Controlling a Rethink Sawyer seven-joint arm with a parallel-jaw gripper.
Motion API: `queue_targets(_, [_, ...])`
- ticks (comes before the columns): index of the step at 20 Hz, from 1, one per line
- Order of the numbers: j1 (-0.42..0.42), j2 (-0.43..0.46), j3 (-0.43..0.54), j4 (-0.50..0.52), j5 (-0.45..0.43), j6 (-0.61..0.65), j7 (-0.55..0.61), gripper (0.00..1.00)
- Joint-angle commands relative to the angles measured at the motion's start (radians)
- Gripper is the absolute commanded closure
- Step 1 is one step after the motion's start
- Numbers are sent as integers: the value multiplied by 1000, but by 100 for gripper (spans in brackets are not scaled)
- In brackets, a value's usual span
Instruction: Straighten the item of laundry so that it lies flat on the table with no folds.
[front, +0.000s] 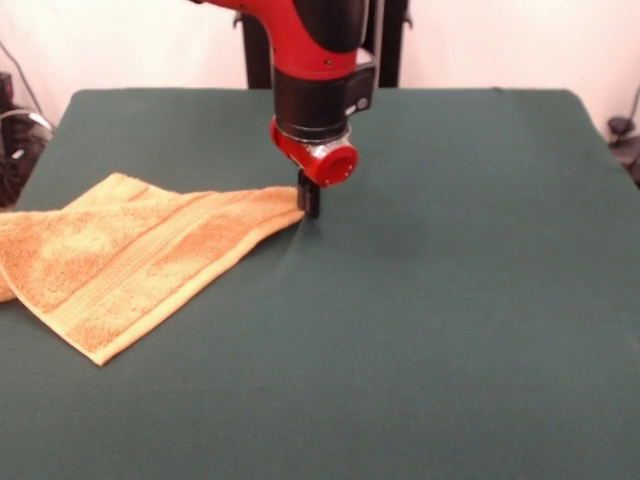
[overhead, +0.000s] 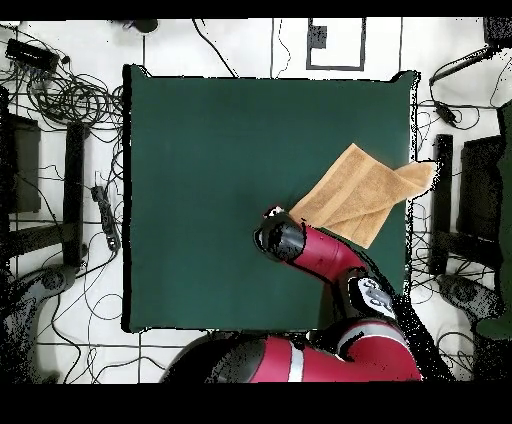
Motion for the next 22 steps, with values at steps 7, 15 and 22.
queue_targets(7, [-39, -37, 126, 206, -3, 3, 119, 100])
queue_targets(15, [-49, -92, 126, 272, -66, -28, 70, 100])
queue_targets(22, [27, -69, 67, 272, -138, -124, 98, 100])
